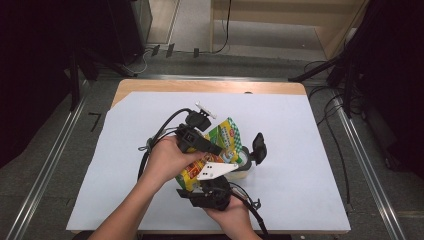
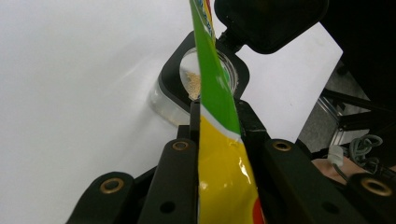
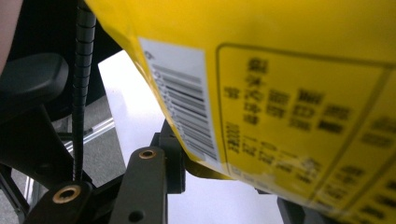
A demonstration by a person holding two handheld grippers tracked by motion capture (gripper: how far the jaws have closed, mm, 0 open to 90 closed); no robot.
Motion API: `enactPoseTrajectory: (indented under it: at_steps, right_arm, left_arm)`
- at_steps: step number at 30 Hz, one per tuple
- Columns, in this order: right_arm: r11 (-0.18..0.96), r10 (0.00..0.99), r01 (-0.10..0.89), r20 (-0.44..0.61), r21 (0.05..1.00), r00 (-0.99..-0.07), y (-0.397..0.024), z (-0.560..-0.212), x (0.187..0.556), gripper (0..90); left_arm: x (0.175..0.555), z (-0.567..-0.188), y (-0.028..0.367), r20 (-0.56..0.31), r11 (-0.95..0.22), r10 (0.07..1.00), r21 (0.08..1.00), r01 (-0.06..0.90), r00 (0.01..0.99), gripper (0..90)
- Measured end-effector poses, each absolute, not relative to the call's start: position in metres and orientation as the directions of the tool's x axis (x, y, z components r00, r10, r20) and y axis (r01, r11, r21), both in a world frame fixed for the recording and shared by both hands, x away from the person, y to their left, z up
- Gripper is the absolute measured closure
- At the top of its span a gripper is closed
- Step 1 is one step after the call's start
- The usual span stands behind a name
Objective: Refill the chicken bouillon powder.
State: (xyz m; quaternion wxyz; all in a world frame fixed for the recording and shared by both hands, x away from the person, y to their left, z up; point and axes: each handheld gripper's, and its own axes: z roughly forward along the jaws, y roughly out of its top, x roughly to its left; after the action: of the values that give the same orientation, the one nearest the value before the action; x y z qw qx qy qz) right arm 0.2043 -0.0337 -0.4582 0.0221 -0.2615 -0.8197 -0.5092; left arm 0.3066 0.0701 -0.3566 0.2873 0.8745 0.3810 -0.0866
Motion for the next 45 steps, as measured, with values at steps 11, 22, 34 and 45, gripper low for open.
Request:
enactPoseTrajectory:
  at_steps: [11,22,34,45]
  right_arm:
    - [0.317,0.406,0.469,0.329,0.825,-0.853,-0.039,-0.455,0.209,65.2]
    - [0.326,0.401,0.467,0.327,0.822,-0.856,-0.039,-0.457,0.209,65.3]
    - [0.340,0.404,0.449,0.303,0.826,-0.863,-0.035,-0.457,0.207,61.8]
    - [0.345,0.462,0.477,0.295,0.808,-0.836,-0.029,-0.454,0.205,62.4]
  left_arm:
    - [0.323,-0.358,0.058,-0.409,-0.560,0.622,0.363,0.744,0.668,83.0]
    - [0.320,-0.359,0.062,-0.404,-0.561,0.616,0.377,0.737,0.676,81.1]
    - [0.317,-0.355,0.059,-0.385,-0.525,0.669,0.359,0.771,0.635,83.0]
    - [0.311,-0.348,0.055,-0.296,-0.524,0.713,0.378,0.763,0.636,85.1]
